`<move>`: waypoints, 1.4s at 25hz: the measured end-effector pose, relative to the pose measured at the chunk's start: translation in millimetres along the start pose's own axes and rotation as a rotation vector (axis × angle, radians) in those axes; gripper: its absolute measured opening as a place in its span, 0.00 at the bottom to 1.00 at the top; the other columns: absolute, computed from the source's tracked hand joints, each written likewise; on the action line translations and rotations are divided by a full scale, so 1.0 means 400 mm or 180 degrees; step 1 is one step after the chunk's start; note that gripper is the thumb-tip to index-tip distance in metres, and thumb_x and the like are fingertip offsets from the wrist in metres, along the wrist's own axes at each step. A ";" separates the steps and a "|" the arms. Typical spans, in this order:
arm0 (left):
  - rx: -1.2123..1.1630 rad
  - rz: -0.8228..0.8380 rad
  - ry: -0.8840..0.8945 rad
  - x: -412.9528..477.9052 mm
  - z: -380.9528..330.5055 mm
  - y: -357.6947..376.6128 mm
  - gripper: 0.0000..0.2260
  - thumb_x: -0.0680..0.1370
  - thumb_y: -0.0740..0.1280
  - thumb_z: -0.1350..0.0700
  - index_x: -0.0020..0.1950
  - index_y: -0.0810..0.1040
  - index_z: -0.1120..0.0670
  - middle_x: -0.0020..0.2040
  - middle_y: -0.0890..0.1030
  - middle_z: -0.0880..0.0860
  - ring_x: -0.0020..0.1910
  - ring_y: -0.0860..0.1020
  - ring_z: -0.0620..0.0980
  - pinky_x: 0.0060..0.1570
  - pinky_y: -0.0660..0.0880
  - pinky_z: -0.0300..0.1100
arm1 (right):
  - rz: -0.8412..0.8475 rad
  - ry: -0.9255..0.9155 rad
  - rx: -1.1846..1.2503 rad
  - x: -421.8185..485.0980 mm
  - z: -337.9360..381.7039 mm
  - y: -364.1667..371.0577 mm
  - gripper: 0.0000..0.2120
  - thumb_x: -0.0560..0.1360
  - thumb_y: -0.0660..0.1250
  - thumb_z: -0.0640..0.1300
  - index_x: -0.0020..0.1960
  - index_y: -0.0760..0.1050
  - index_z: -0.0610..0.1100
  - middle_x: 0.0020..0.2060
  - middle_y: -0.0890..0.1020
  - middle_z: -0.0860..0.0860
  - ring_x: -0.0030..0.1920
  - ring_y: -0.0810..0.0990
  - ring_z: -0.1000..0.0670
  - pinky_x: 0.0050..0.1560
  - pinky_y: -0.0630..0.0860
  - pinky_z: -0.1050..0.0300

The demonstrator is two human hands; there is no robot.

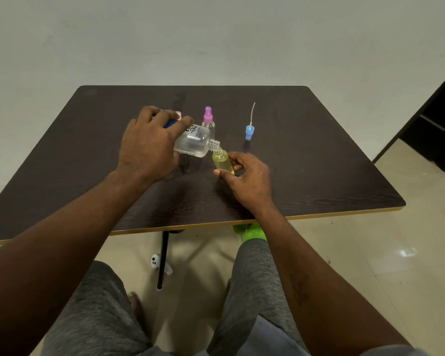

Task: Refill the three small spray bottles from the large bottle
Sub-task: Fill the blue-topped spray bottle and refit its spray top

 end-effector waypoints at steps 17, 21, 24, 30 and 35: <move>0.0040 -0.0020 0.0013 0.006 -0.002 -0.002 0.31 0.73 0.76 0.58 0.76 0.73 0.50 0.69 0.78 0.57 0.68 0.70 0.64 0.54 0.76 0.60 | -0.0020 -0.0006 -0.0006 0.003 -0.002 0.000 0.21 0.70 0.80 0.57 0.61 0.83 0.53 0.46 0.82 0.59 0.46 0.79 0.60 0.47 0.75 0.65; -0.0004 -0.0042 0.0025 0.006 -0.001 -0.001 0.31 0.73 0.76 0.58 0.76 0.74 0.50 0.69 0.78 0.57 0.68 0.71 0.64 0.54 0.76 0.60 | -0.0021 -0.0006 0.0003 0.002 -0.002 0.001 0.21 0.70 0.80 0.57 0.60 0.83 0.53 0.46 0.82 0.59 0.46 0.78 0.61 0.47 0.75 0.66; -0.0013 -0.0057 0.0020 0.006 -0.001 0.002 0.32 0.72 0.76 0.58 0.76 0.74 0.50 0.69 0.78 0.58 0.67 0.71 0.65 0.54 0.76 0.61 | -0.0013 0.0009 0.0010 0.003 -0.003 0.000 0.22 0.70 0.80 0.57 0.61 0.83 0.53 0.46 0.82 0.59 0.46 0.78 0.61 0.47 0.75 0.66; -0.0521 0.0004 -0.0217 -0.020 0.003 0.029 0.31 0.73 0.77 0.53 0.75 0.74 0.48 0.66 0.80 0.53 0.63 0.73 0.62 0.46 0.78 0.55 | 0.0021 0.0090 0.0230 0.001 0.001 -0.003 0.20 0.71 0.80 0.56 0.60 0.84 0.51 0.49 0.85 0.59 0.46 0.81 0.59 0.49 0.80 0.62; -0.1555 0.0117 -0.0799 -0.078 0.009 0.082 0.37 0.69 0.79 0.40 0.75 0.73 0.48 0.63 0.83 0.51 0.57 0.80 0.53 0.53 0.78 0.48 | -0.0010 0.0086 0.0626 -0.003 0.005 -0.007 0.16 0.71 0.81 0.52 0.57 0.85 0.51 0.45 0.87 0.59 0.45 0.84 0.57 0.50 0.82 0.60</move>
Point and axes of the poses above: each hand's wrist, its own x-axis towards the middle knuckle, its own y-axis out of the palm, z = x × y, the point moved 7 cm from there along x, towards the middle knuckle
